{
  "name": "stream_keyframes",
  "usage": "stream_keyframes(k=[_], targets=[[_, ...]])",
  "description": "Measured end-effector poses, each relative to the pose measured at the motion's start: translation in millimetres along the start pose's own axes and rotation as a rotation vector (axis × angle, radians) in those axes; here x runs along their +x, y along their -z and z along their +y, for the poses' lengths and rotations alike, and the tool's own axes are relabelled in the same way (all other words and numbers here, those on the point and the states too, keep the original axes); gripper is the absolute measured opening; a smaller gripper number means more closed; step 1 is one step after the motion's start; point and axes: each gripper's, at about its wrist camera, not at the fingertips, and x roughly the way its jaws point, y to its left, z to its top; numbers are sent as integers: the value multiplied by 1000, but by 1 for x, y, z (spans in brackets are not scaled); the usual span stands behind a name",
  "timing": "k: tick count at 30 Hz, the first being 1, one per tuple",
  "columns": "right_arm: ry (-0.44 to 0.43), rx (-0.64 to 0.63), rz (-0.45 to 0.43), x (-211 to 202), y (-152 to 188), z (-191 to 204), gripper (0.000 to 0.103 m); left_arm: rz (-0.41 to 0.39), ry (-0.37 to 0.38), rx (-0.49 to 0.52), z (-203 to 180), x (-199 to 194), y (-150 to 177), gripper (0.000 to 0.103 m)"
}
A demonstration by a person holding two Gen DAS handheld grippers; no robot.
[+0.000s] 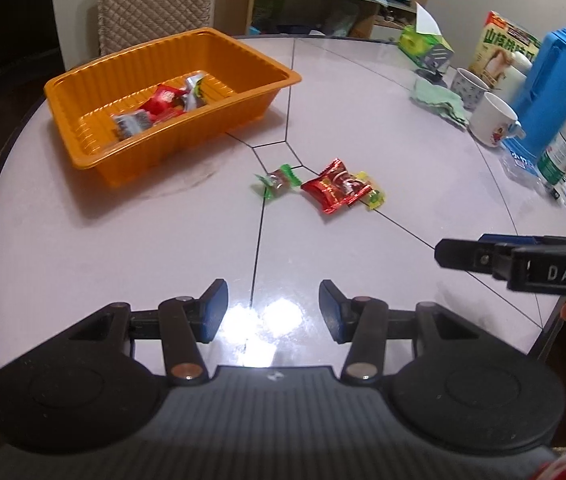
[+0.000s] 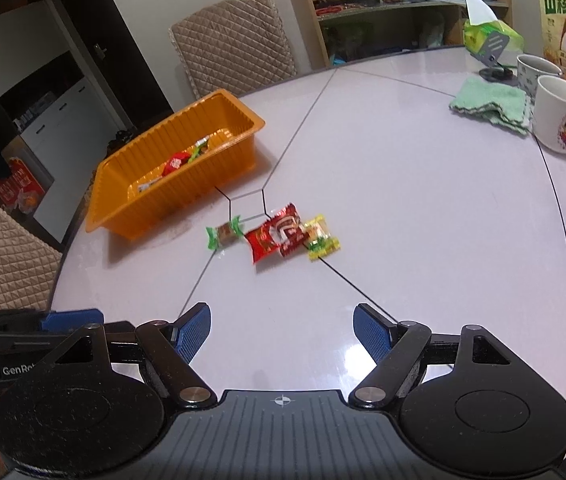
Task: Organize snacks
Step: 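Move both open tools back toward the remaining candies on the table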
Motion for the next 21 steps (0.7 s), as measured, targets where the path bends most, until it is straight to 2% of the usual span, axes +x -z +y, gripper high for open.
stream_keyframes(k=[12, 21], targets=[[56, -16, 14, 16, 8, -6, 78, 2, 1, 27, 4, 16, -6, 46], [105, -82, -9, 38, 2, -9, 77, 5, 3, 17, 6, 35, -18, 46]])
